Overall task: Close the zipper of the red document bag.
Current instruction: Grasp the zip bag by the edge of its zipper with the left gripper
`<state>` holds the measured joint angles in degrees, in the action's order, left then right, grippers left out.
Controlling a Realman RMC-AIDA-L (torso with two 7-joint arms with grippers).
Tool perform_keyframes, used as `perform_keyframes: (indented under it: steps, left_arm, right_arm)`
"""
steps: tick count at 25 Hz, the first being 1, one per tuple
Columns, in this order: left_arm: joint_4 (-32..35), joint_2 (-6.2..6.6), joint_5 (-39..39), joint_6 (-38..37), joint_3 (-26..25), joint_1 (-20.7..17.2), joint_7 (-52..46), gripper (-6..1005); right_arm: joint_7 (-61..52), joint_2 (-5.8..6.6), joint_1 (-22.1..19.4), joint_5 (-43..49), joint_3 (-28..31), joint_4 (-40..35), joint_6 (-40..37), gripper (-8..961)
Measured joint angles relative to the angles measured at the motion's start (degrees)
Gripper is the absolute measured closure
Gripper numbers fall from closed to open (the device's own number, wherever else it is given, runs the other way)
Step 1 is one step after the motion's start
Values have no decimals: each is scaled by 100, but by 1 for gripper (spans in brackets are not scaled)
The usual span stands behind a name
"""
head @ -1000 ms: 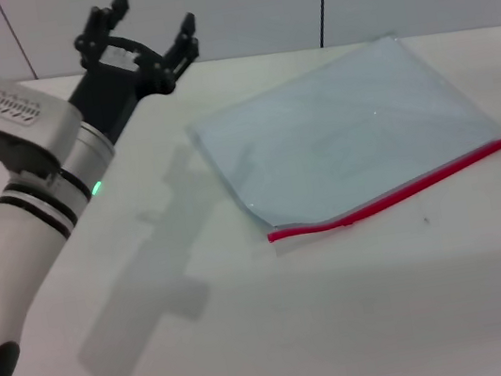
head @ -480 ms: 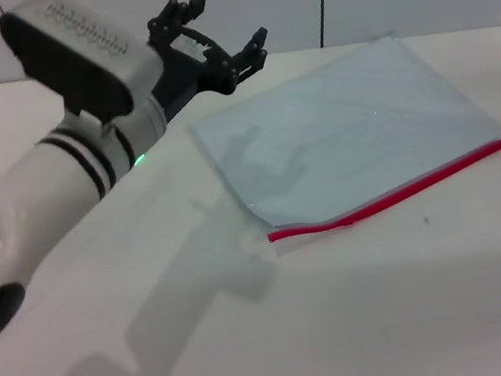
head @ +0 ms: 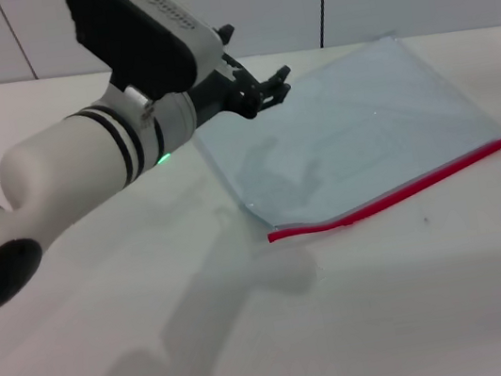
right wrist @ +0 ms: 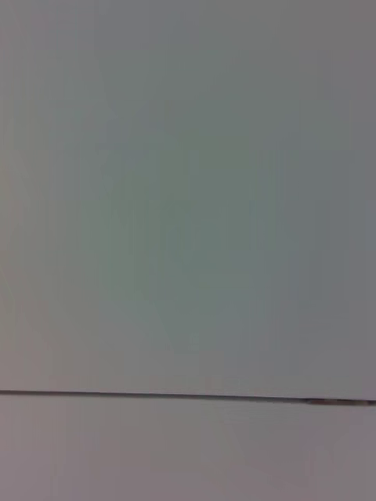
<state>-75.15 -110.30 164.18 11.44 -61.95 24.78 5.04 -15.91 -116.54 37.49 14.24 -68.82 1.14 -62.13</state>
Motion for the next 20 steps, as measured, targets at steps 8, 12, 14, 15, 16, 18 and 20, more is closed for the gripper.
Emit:
perform_keyframes:
  steps: [8,12,14,15,16,18,20]
  left_arm:
    - [-670,-70,-38,1604,-98,84,489,137]
    - [-763,-178,-49,2030,-144,125,727,137]
    - [-896,-295,-55,2593,-175,201,1005,137]
    - [-917,-382,-56,2904,-232,270,1172,137]
    - [-916,-423,-55,3038,-272,296,1262,137]
    - [-904,-531,-55,3365,-380,345,1491,137]
    - [-905,-582,-55,3598,-440,369,1636,137]
  right_arm:
    - [0,0,38,10,0,0,108,437]
    - [0,0,42,10,0,0,138,438]
    - [0,0,43,10,0,0,139,438]
    - [0,0,42,10,0,0,140,438]
    - [0,0,43,11,0,0,140,438]
    - [0,-1,44,15,0,0,141,438]
    - [0,0,45,17,0,0,141,439]
